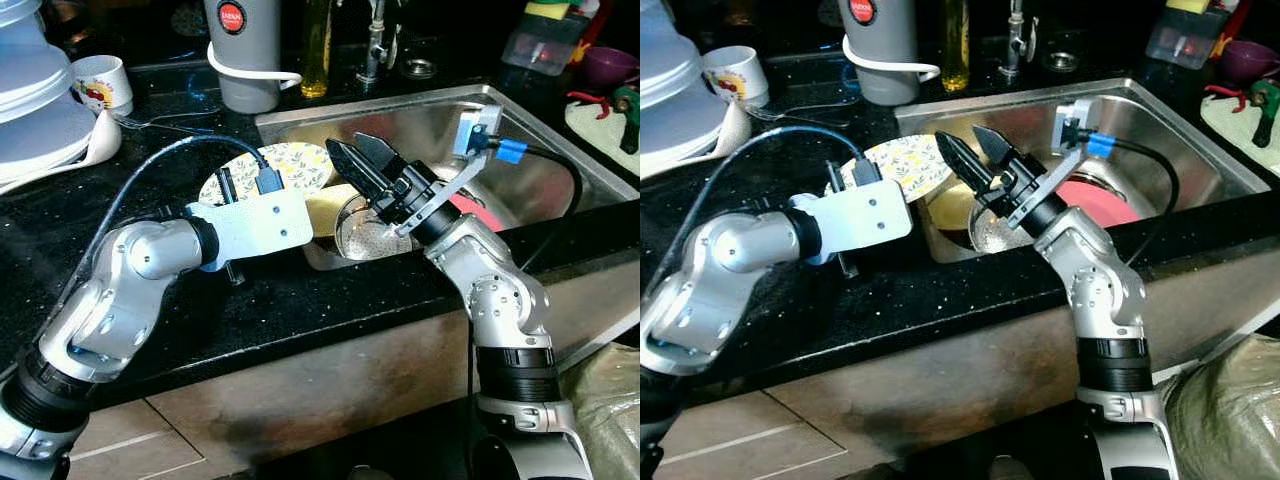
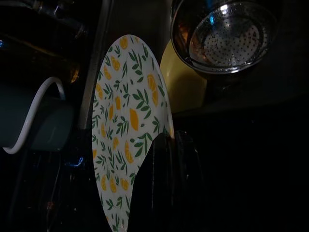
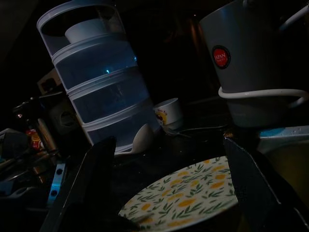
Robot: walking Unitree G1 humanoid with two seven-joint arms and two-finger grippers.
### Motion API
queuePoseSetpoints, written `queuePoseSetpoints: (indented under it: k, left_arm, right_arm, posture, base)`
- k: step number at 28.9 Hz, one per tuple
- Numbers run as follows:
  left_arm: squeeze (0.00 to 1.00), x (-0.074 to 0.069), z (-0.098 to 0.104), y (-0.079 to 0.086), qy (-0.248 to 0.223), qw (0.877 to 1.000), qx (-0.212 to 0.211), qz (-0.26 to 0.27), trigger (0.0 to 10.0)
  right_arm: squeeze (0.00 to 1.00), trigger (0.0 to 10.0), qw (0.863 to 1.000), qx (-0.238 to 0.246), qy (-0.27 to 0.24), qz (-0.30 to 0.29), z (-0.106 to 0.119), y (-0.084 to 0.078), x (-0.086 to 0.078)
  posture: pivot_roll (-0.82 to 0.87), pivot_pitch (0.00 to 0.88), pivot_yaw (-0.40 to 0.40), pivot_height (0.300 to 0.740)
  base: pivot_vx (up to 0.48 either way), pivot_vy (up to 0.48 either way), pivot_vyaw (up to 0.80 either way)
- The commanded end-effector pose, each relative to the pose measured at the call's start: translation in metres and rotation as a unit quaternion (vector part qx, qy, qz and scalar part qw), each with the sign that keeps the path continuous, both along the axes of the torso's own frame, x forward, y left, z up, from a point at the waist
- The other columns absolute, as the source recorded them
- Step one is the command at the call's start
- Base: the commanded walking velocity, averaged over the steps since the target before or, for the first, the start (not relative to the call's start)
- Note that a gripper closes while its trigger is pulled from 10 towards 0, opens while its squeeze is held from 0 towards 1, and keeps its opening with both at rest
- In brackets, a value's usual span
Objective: Kitchen organization
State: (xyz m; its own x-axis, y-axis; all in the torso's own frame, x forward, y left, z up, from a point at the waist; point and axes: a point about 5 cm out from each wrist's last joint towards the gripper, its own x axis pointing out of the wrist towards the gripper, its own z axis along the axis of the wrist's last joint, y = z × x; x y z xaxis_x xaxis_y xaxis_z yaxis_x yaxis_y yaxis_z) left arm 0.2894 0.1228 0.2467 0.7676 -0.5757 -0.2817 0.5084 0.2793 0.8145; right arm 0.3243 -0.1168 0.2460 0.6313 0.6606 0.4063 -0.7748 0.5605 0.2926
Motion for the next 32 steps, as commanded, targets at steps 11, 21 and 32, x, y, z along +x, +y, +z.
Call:
queuePoseSetpoints:
  k: [11,21,32]
  left_arm:
    - [0.00,0.010,0.027,0.001,-0.114,0.993,0.029,0.008,0.0]
    - [0.00,0.009,0.031,-0.012,-0.142,0.989,0.032,-0.024,0.0]
    - [0.00,0.009,0.026,-0.027,-0.146,0.986,0.041,-0.069,0.0]
  right_arm:
    - [0.00,10.0,0.999,0.017,0.003,-0.029,0.001,-0.005,0.005]
    - [0.00,10.0,0.996,0.001,0.023,-0.080,-0.004,-0.016,0.014]
    - [0.00,10.0,0.993,-0.004,0.033,-0.117,-0.006,-0.026,0.019]
  posture:
    - [0.07,0.059,-0.014,0.732]
    - [0.07,0.061,-0.011,0.732]
    - [0.06,0.063,-0.008,0.732]
  base:
    - [0.000,0.000,0.00]
    - [0.000,0.000,-0.15]
    - [0.000,0.000,-0.67]
